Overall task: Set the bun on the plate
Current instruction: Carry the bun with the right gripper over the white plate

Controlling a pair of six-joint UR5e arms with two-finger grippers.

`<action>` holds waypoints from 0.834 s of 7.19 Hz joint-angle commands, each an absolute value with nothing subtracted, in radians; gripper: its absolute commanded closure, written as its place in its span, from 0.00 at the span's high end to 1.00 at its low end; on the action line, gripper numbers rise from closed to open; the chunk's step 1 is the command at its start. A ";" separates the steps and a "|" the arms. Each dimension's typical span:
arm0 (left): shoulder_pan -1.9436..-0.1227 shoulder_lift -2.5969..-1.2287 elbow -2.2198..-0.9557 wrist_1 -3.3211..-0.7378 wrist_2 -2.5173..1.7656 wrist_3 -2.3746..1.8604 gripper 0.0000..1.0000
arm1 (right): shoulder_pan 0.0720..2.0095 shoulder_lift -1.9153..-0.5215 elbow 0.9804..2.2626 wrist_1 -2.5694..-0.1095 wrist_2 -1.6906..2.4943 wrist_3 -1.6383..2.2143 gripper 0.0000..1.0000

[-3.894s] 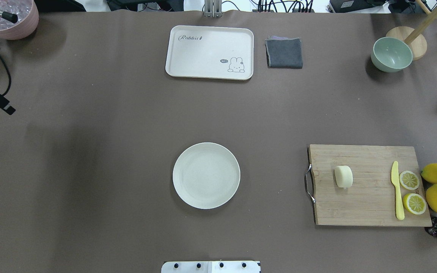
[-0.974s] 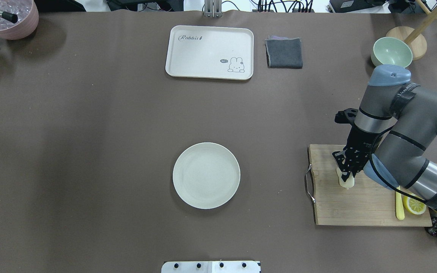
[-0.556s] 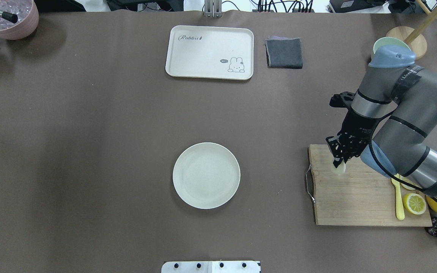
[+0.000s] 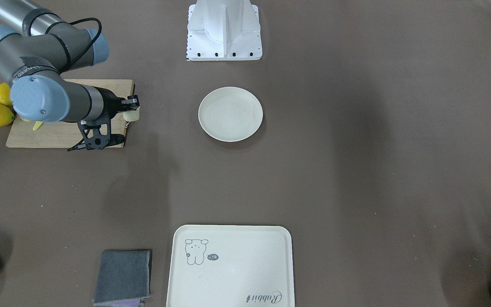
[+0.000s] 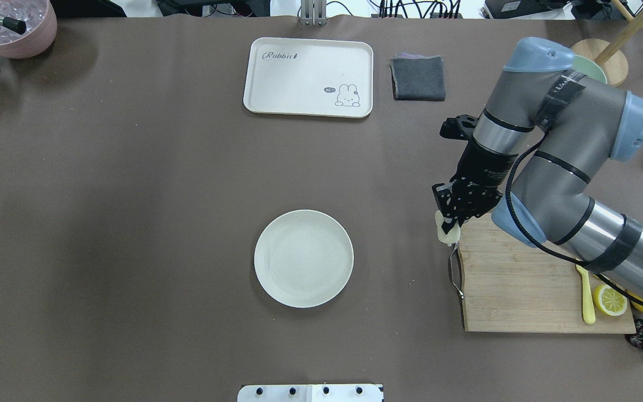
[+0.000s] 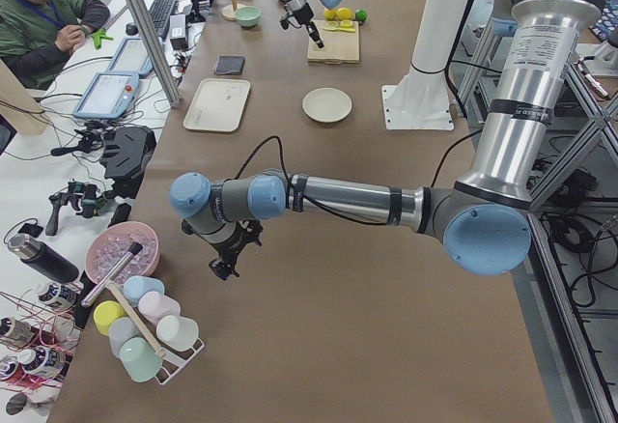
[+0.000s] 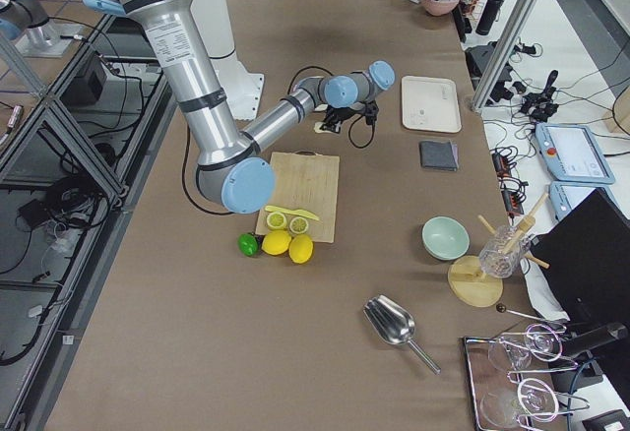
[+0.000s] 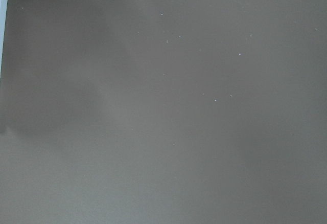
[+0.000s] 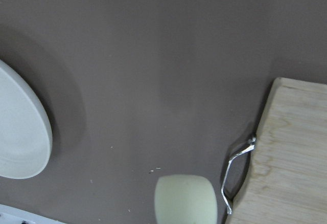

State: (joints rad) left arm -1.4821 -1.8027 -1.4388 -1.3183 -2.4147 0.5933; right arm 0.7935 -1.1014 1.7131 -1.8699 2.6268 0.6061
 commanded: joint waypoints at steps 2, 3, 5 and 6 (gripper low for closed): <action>-1.488 -1.784 -1.442 -1.308 -2.424 0.598 0.97 | 0.727 -0.947 1.552 -1.679 2.629 0.738 0.20; -1.489 -1.760 -1.442 -1.310 -2.425 0.600 0.97 | 0.697 -0.927 1.514 -1.601 2.626 0.803 0.20; -1.491 -1.752 -1.443 -1.310 -2.425 0.601 0.97 | 0.675 -0.887 1.462 -1.511 2.623 0.850 0.20; -1.493 -1.735 -1.450 -1.310 -2.428 0.601 0.97 | 0.672 -0.868 1.441 -1.506 2.623 0.853 0.20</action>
